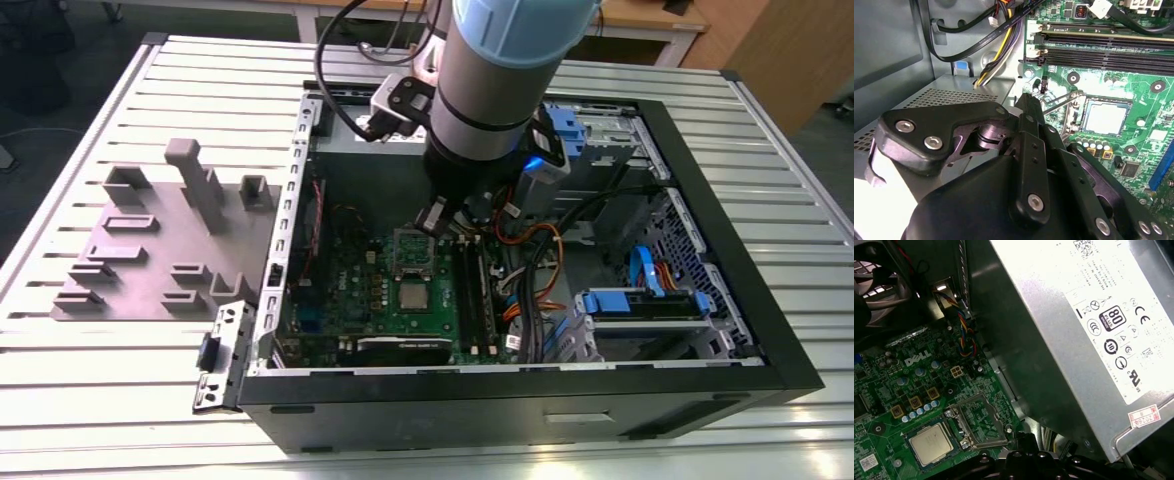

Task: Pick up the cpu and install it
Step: 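Close the cpu cover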

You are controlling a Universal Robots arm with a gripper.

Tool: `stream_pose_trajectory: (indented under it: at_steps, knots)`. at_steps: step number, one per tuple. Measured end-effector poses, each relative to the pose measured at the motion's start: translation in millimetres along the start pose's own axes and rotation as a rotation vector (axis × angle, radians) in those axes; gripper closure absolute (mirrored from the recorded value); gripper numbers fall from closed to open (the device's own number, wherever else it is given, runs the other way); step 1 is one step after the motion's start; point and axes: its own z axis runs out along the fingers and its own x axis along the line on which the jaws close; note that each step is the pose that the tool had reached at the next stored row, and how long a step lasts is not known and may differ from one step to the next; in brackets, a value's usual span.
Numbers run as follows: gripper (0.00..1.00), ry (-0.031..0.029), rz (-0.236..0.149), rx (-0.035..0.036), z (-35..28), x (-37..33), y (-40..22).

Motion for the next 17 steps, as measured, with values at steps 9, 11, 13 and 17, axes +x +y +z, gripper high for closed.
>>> stream_pose_trajectory:
  at_steps: [9,11,13,17]
  knots:
    - [0.89,0.0002,0.000,0.0001,-0.6,0.5,-0.2]
    - [0.89,0.0010,0.000,0.0004,-0.8,1.0,-0.5]
    - [0.89,0.0018,0.000,0.0009,-1.0,1.7,-0.9]
    - [0.89,0.0022,0.000,0.0010,-1.9,3.2,-1.5]
